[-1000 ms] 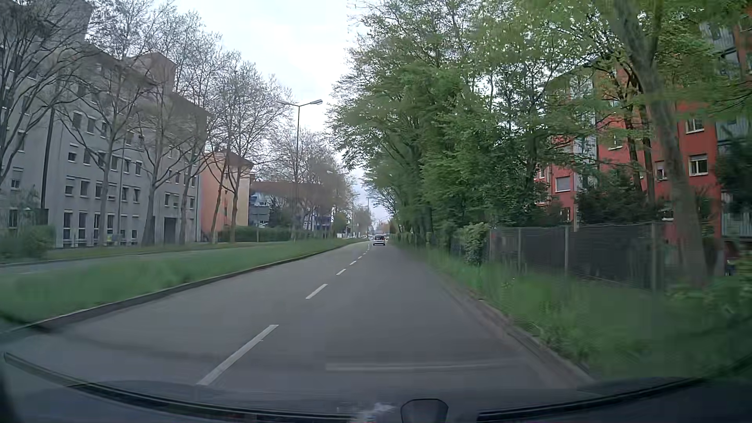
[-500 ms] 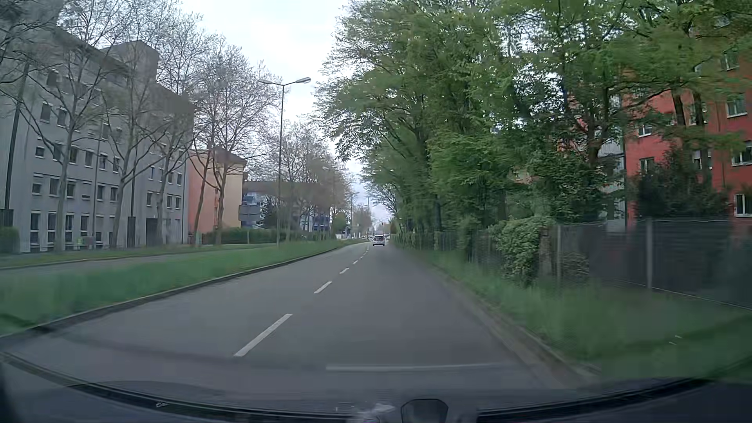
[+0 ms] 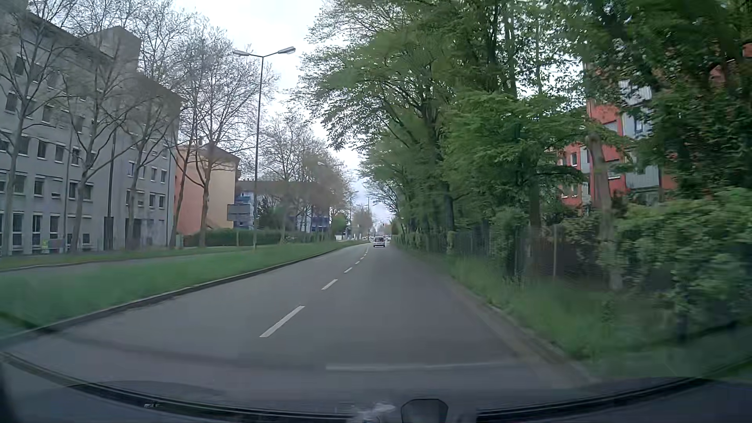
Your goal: Follow the waypoints while adhering to traffic rules and regulations
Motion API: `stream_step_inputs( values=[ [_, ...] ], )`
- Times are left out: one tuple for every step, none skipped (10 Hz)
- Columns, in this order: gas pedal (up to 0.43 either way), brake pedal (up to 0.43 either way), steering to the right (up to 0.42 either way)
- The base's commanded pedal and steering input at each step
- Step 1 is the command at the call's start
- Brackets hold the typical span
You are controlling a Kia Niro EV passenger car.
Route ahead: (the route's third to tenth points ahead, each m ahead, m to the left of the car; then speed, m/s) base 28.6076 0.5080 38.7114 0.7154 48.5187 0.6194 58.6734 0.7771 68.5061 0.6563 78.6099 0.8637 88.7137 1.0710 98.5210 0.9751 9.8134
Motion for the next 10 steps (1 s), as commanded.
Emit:
stream_step_inputs(
  values=[
    [0.11,0.0,0.0],
    [0.11,0.0,0.0],
    [0.11,0.0,0.0],
    [0.11,0.0,0.0],
    [0.11,0.0,0.0],
    [0.11,0.0,0.0],
    [0.11,0.0,0.0],
    [0.118,0.0,0.0],
    [0.118,0.0,0.0],
    [0.118,0.0,0.0]
  ],
)
